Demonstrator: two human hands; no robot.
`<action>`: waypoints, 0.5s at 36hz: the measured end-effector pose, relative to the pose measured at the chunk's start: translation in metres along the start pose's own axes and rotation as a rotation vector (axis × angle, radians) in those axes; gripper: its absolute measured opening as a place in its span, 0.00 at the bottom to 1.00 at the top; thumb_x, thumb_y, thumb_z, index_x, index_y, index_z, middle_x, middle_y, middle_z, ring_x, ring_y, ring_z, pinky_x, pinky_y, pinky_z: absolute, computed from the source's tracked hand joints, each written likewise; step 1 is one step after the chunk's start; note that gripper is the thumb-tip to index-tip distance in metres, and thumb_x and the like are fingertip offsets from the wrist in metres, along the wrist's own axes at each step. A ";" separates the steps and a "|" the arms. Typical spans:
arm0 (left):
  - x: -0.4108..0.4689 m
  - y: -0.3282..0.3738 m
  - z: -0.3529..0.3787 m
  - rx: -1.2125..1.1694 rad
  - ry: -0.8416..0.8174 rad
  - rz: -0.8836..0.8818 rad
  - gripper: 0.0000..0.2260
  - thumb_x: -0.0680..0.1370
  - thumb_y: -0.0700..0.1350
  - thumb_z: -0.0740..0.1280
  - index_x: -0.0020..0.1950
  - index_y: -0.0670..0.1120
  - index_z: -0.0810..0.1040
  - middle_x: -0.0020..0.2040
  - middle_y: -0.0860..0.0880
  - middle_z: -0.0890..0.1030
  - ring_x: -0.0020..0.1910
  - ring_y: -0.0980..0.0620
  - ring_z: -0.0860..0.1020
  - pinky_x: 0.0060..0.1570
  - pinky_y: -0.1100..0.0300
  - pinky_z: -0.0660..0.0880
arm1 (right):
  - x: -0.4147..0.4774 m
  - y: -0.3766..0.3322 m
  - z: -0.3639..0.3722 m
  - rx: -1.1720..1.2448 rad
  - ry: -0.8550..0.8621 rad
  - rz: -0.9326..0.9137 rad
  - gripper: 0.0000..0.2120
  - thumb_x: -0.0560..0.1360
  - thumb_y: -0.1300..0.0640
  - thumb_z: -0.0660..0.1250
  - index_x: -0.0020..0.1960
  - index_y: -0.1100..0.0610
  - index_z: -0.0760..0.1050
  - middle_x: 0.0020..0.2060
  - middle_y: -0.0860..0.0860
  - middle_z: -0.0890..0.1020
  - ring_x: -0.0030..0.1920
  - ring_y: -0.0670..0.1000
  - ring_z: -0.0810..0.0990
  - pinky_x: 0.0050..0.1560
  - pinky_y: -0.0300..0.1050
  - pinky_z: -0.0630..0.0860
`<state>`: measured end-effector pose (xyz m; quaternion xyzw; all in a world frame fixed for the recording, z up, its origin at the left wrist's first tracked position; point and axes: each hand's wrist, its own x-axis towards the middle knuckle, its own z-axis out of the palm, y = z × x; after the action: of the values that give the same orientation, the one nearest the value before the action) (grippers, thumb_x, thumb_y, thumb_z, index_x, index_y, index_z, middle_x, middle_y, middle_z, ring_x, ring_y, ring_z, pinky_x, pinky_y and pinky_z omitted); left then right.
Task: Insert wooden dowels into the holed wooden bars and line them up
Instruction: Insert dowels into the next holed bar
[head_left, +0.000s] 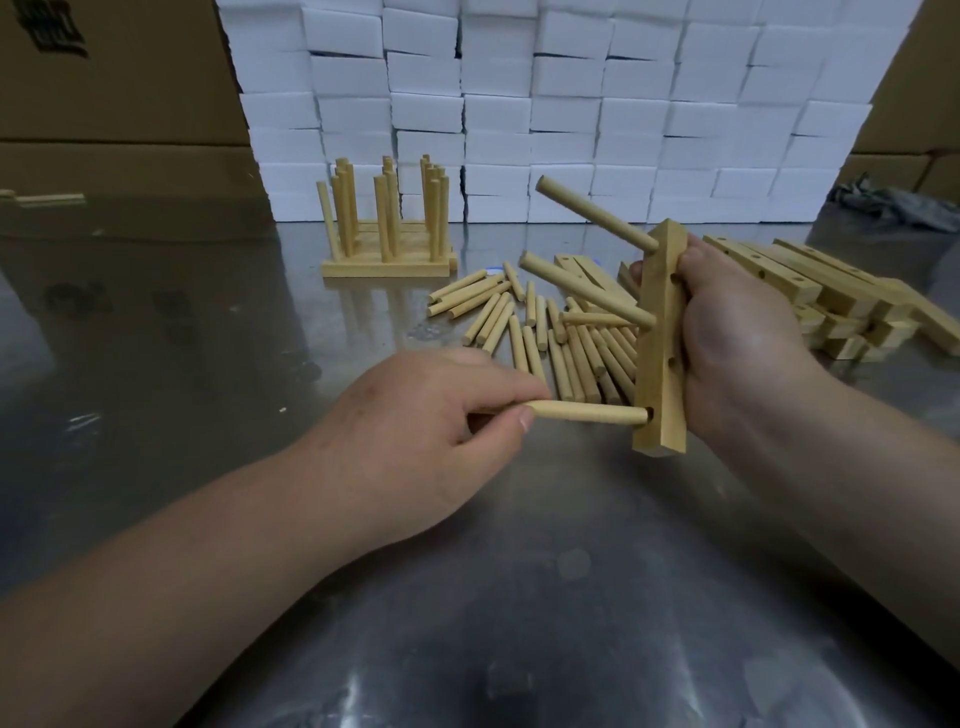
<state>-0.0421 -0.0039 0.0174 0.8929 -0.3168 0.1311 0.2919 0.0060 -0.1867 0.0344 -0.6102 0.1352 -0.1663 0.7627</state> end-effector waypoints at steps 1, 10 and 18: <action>0.000 0.000 0.000 0.000 0.000 0.005 0.17 0.72 0.52 0.58 0.59 0.66 0.64 0.44 0.63 0.74 0.41 0.62 0.73 0.35 0.71 0.64 | 0.000 0.000 0.000 0.000 -0.002 -0.009 0.13 0.78 0.55 0.57 0.50 0.47 0.80 0.37 0.46 0.82 0.34 0.47 0.74 0.31 0.39 0.71; 0.000 0.000 0.002 -0.041 0.037 0.006 0.14 0.72 0.54 0.57 0.58 0.65 0.65 0.46 0.59 0.74 0.43 0.62 0.72 0.36 0.71 0.66 | -0.006 0.001 0.002 0.044 -0.062 -0.023 0.14 0.80 0.55 0.55 0.57 0.48 0.78 0.38 0.46 0.83 0.38 0.47 0.77 0.37 0.43 0.73; -0.001 0.001 0.001 -0.042 0.023 0.013 0.12 0.73 0.54 0.58 0.55 0.63 0.68 0.46 0.60 0.74 0.40 0.63 0.72 0.36 0.73 0.65 | -0.009 0.003 0.002 0.021 -0.081 -0.059 0.15 0.81 0.55 0.54 0.61 0.49 0.76 0.38 0.46 0.82 0.36 0.45 0.76 0.37 0.42 0.72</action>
<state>-0.0431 -0.0046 0.0162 0.8829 -0.3219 0.1368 0.3132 -0.0012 -0.1806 0.0320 -0.6120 0.0842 -0.1652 0.7688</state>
